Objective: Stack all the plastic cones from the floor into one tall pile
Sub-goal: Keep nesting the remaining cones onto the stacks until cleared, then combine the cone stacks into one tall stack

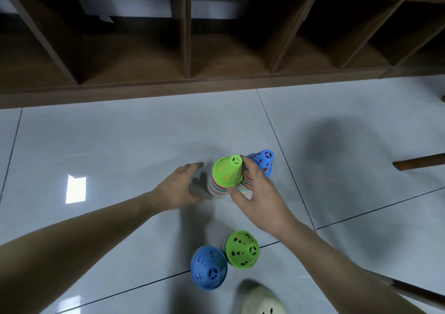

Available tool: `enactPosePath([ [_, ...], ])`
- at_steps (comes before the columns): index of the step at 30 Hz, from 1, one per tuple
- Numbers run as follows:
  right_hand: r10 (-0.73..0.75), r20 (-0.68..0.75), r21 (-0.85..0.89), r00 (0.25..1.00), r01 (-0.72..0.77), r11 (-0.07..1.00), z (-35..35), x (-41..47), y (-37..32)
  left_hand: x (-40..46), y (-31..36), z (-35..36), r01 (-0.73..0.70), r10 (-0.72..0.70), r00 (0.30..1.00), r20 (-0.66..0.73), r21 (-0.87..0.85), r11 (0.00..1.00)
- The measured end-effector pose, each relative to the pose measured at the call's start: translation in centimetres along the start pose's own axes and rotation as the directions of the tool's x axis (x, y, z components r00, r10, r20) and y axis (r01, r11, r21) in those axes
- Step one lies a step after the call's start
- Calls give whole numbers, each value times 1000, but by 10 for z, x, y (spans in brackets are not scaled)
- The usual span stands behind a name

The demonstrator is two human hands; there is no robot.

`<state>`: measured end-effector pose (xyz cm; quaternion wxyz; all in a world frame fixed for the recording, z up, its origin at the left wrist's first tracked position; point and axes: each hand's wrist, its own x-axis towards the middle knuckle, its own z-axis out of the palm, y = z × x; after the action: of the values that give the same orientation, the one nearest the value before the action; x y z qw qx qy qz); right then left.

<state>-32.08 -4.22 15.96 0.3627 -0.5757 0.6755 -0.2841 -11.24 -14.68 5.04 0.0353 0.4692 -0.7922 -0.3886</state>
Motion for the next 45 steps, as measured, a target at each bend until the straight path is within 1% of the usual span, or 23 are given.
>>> enactPosePath([
  [2, -23, -7, -1, 1000, 23, 1000, 1, 1, 2, 8, -1, 9, -32, 32, 999, -41, 2, 999],
  [4, -32, -18, 16, 999, 32, 999, 2, 2, 4, 17, 1, 19, -64, 61, 995, -84, -33, 997],
  [8, -55, -27, -2, 998, 55, 998, 3, 0, 6, 28, 9, 37, -130, 128, 986, -108, -14, 991],
  [10, -55, -26, 10, 998, 56, 998, 4, 1, 5, 31, 7, 46, -130, 127, 985, -113, -22, 991],
  [14, -59, -30, 6, 998, 59, 998, 6, 3, 6, 37, -2, 60, -84, 81, 986, -144, -18, 996],
  [17, -53, -33, -19, 998, 53, 998, 6, 3, 8, 40, 5, 63, -81, 81, 981, -178, 11, 997],
  [20, -51, -42, -26, 998, 50, 998, 6, 2, 9, 39, 11, 64, -96, 95, 971, -219, 3, 995],
  [23, -51, -52, -27, 997, 49, 998, 8, 0, 9, 42, 5, 67, -94, 94, 978, -186, 10, 996],
  [25, -54, -54, -41, 997, 52, 998, 10, 0, 9, 44, 1, 70, -94, 100, 982, -161, 43, 995],
  [29, -36, -66, -114, 997, 28, 993, 14, -1, 8, 41, 1, 70, -147, 162, 973, -167, 102, 984],
  [33, -47, -84, -189, 995, 31, 981, 17, -6, 6, 38, 5, 66, -193, 200, 968, -154, 57, 979],
  [39, -10, -89, -165, 996, -5, 986, 13, -10, 9, 37, -5, 72, -158, 158, 982, -102, 5, 987],
  [43, -17, -88, -147, 996, 4, 989, 14, -14, 9, 29, -5, 69, -173, 166, 977, -133, -42, 984],
  [45, -21, -84, -101, 996, 13, 995, 14, -16, 6, 17, -2, 63, -161, 138, 973, -186, -115, 980],
])
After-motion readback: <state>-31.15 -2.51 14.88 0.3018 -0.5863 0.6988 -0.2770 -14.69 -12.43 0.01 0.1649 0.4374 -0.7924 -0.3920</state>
